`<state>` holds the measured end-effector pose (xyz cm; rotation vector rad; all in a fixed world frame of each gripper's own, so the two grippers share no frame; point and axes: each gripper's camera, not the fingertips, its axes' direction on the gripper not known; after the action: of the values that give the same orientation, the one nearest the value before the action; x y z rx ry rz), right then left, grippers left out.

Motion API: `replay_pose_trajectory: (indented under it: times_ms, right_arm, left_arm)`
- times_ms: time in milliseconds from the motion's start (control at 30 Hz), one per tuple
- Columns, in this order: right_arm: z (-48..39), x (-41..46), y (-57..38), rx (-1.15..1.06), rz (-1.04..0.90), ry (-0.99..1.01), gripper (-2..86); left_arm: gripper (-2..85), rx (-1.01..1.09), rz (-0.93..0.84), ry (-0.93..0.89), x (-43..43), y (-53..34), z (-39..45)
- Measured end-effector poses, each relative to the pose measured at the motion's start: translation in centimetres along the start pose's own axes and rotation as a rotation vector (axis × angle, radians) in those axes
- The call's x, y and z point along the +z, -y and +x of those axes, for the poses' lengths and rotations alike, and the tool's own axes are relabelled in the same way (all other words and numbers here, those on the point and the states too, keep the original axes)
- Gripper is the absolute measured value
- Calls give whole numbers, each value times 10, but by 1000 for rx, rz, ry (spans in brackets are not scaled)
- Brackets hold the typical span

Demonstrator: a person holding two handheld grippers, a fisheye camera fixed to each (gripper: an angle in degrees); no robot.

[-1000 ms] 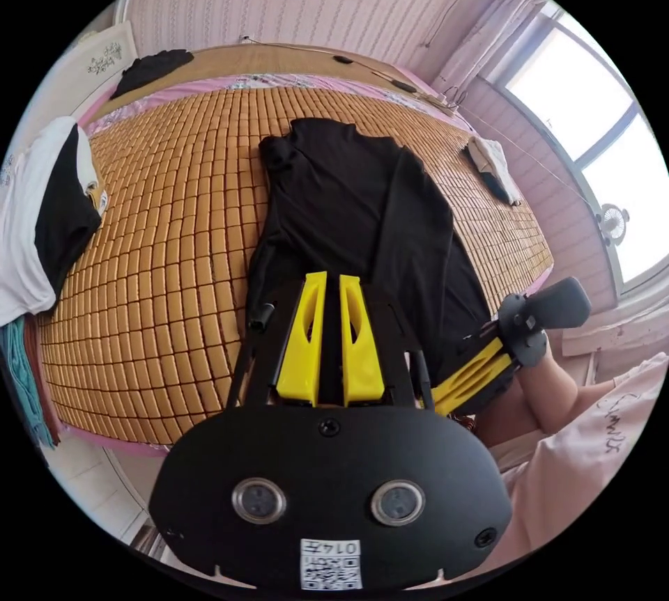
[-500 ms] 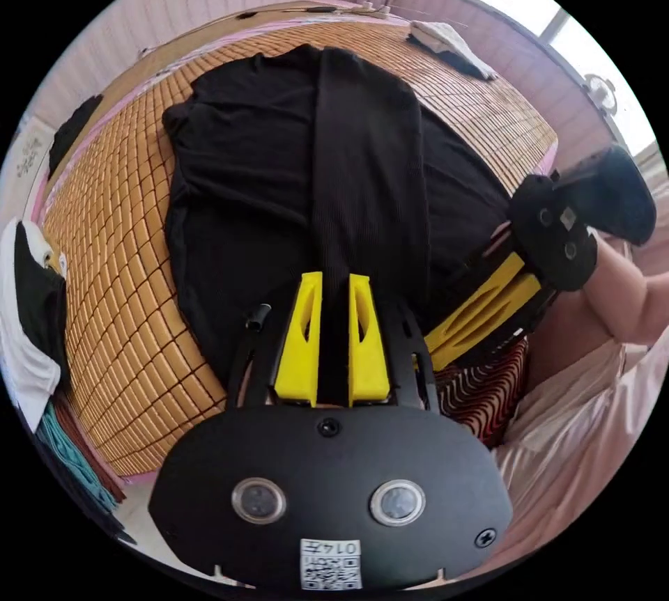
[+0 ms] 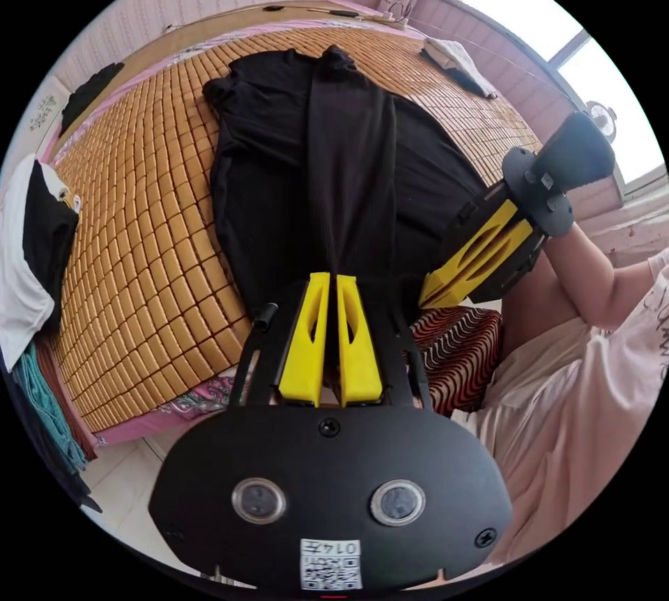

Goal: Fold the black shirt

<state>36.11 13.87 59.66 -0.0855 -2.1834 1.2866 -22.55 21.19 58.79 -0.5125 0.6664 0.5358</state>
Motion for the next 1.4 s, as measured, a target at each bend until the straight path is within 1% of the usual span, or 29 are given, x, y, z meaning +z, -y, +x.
replay_pose_trajectory:
  times_ms: [33, 100, 200, 233, 300, 367, 400, 467, 500, 567, 700, 767, 900, 967, 1033, 1067, 1100, 1167, 1233, 1300, 1400]
  right_arm:
    - [3, 0, -2, 14, -15, 2, 26]
    - [7, -6, -7, 29, -11, 14, 42]
    - [21, -30, -21, 129, 5, -50, 71]
    - [29, -44, -27, 181, 8, -100, 81]
    - [41, -70, -36, 241, 52, -212, 84]
    - [57, -98, -48, 242, 85, -452, 83]
    - [61, -101, -50, 235, 67, -515, 82]
    - [88, -104, -56, 266, -69, -746, 83]
    - [96, -103, -57, 291, -99, -792, 87]
    - [126, -97, -62, 378, -178, -871, 108]
    - [148, -87, -70, 481, -135, -812, 106]
    - [155, -81, -73, 491, -194, -834, 63]
    - [158, -90, -79, 508, -176, -869, 21]
    - [160, -106, -87, 528, -135, -838, 9]
    - [161, -116, -97, 542, -113, -804, 5]
    - [162, -121, -103, 554, -116, -783, 5]
    - [163, -123, -106, 559, -118, -776, 5]
    - [169, -133, -114, 593, -104, -759, 5]
    - [176, -136, -118, 618, -107, -731, 5]
    - [180, -138, -120, 625, -118, -717, 5]
    - [181, -139, -122, 615, -131, -733, 5]
  left_arm:
    - [4, -17, -18, -28, 3, 2, -3]
    - [11, -19, -21, -20, -2, 5, -6]
    - [19, 39, -24, 68, -23, 11, -11]
    - [19, 54, -21, 110, -34, 16, -16]
    - [14, 79, 13, 158, -53, 28, -25]
    - [7, 137, 76, 147, -77, 59, -38]
    - [6, 157, 91, 131, -82, 70, -40]
    - [3, 221, 158, 88, -100, 121, -41]
    - [3, 235, 175, 81, -104, 136, -40]
    - [6, 274, 247, 41, -111, 197, -33]
    - [32, 247, 292, -103, -105, 292, -28]
    - [56, 192, 276, -152, -87, 352, -30]
    - [83, 77, 197, -151, -47, 426, -35]
    - [89, 38, 89, -106, -13, 458, -34]
    - [65, 20, 12, -83, 8, 472, -34]
    - [38, 12, 12, -63, 10, 478, -34]
    - [24, 15, 40, -61, 8, 480, -35]
    - [15, -19, 152, -138, -4, 485, -42]
    - [17, -45, 133, -182, 2, 492, -48]
    - [27, -65, 80, -165, 11, 497, -50]
    - [74, -121, 106, -225, 1, 494, -59]
